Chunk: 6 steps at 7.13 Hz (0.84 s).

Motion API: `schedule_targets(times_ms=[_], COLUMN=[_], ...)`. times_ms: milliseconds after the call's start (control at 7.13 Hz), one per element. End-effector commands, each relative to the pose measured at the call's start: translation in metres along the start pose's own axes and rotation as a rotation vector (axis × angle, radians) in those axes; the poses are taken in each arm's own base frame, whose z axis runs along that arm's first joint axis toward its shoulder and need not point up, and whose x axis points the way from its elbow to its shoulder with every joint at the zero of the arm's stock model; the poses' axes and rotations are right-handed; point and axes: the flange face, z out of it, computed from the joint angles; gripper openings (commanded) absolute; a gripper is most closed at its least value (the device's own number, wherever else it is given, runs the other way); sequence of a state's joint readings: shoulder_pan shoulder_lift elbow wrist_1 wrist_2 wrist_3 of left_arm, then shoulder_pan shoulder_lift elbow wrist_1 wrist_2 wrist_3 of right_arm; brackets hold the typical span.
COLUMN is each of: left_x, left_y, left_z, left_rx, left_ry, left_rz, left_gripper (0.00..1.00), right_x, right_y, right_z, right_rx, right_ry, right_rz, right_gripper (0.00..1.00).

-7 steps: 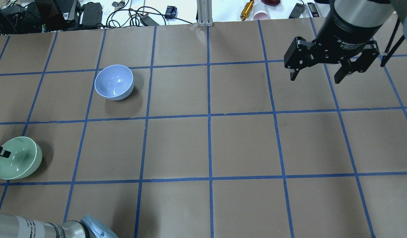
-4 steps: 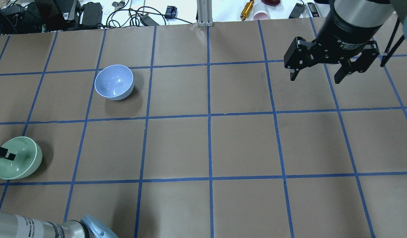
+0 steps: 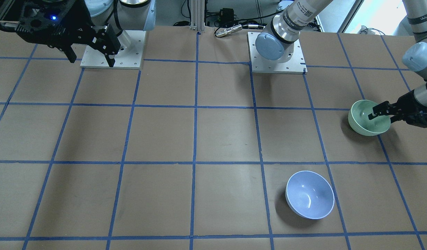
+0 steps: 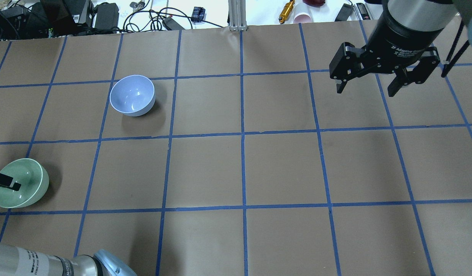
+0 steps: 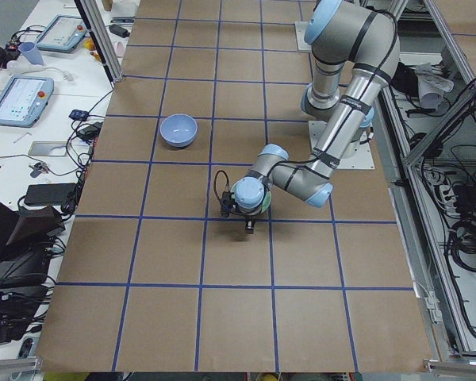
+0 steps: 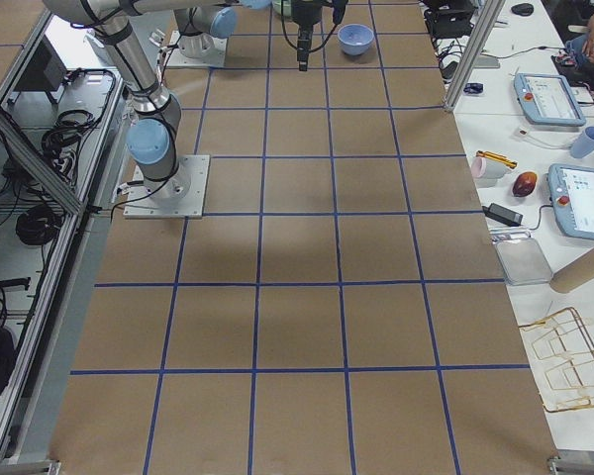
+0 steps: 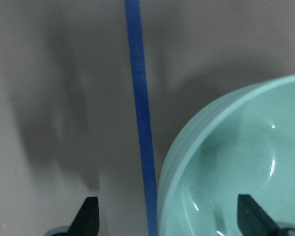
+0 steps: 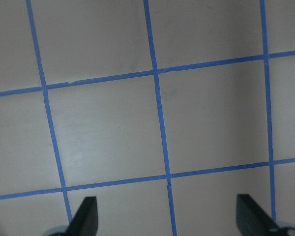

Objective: Stack green bowl on blue bowl
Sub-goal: 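Lower the left gripper onto the green bowl's rim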

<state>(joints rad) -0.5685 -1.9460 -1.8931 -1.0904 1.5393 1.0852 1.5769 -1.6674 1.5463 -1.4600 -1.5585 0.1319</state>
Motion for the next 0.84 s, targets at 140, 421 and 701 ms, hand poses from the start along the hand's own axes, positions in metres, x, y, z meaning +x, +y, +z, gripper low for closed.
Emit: schedule_targets(times_ms=[140,421,701], left_x=[0.0009,0.0004,-0.0005], left_y=[0.0004,0.0001,-0.0002], left_z=[0.0053,0.0058,0.0088], left_rx=[-0.006,-0.005,-0.007], left_ry=[0.008,0.007,0.011], left_rz=[-0.020,-0.019,-0.019], left_gripper=[0.95,0.95,0.85], right_x=[0.0000,0.0000,0.0000], right_y=[0.0001,0.0001,0.0001], right_z=[0.0001,0.0001,0.0001], right_rx=[-0.001,-0.001,-0.001], right_ry=[0.000,0.000,0.000], right_rz=[0.000,0.000,0.000], right_gripper=[1.00,1.00,1.00])
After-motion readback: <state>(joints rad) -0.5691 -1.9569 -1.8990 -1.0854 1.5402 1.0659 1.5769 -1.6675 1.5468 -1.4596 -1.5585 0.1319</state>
